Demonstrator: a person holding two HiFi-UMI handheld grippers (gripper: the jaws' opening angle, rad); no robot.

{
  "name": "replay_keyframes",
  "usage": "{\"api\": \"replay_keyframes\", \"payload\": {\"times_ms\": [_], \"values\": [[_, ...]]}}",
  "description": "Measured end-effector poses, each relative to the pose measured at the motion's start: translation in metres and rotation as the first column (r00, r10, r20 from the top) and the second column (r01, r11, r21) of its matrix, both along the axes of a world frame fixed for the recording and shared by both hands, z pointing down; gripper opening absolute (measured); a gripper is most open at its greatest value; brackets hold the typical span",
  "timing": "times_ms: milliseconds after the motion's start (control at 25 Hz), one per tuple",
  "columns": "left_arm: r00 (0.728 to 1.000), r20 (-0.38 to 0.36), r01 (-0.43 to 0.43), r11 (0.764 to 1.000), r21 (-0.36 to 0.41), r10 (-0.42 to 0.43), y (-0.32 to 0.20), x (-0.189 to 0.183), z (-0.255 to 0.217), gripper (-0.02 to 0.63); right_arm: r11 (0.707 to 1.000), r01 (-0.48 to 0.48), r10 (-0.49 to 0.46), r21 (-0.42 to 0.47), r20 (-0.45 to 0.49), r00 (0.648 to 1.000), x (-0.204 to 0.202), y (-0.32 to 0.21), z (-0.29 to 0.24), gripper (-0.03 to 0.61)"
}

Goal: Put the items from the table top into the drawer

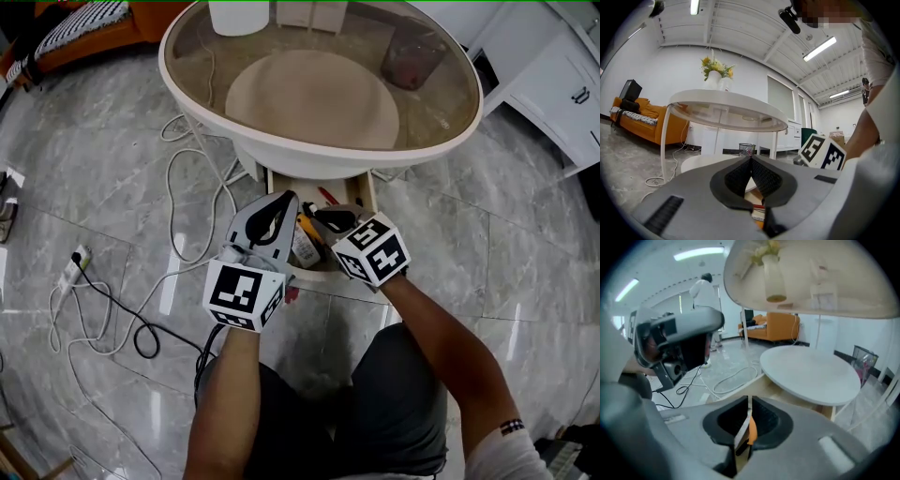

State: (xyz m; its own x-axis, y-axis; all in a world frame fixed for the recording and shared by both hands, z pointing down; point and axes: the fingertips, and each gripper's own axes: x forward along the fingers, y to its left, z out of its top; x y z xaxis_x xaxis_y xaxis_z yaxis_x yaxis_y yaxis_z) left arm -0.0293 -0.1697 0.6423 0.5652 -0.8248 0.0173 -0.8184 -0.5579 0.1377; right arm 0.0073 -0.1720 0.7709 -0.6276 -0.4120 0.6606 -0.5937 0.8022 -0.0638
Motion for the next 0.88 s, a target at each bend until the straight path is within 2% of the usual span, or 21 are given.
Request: {"api": "replay_keyframes", "payload": {"times_ms": [160, 320, 600, 720, 880], "values": [[1.0, 0.022, -0.011, 1.0, -0.006, 0.012, -0.001, 0.008, 0.004, 0.0, 0.984, 0.022, -0.041, 0.178, 0.1, 0.994, 0.0, 0.002, -0.047, 0.002], [0.999, 0.033, -0.03, 0.999, 0.011, 0.03, 0.003, 0.017, 0.0, 0.0, 0.96, 0.01, -0.071, 0.28, 0.206, 0.976, 0.002, 0.01, -0.092, 0.002], [0.998, 0.041, -0.054, 0.998, 0.043, 0.053, 0.024, 0.032, -0.042, 0.0, 0.928, -0.071, -0.069, 0.366, 0.356, 0.932, 0.021, 0.027, -0.164, 0.002], [0.996, 0.045, -0.08, 0.995, 0.061, 0.078, 0.035, 0.039, -0.077, 0.0, 0.917, -0.081, -0.084, 0.39, 0.39, 0.917, 0.027, 0.038, -0.206, 0.002], [0.991, 0.067, -0.116, 0.991, 0.065, 0.112, 0.046, 0.045, -0.138, 0.0, 0.921, -0.101, -0.081, 0.376, 0.438, 0.895, 0.033, 0.047, -0.271, 0.002]]}}
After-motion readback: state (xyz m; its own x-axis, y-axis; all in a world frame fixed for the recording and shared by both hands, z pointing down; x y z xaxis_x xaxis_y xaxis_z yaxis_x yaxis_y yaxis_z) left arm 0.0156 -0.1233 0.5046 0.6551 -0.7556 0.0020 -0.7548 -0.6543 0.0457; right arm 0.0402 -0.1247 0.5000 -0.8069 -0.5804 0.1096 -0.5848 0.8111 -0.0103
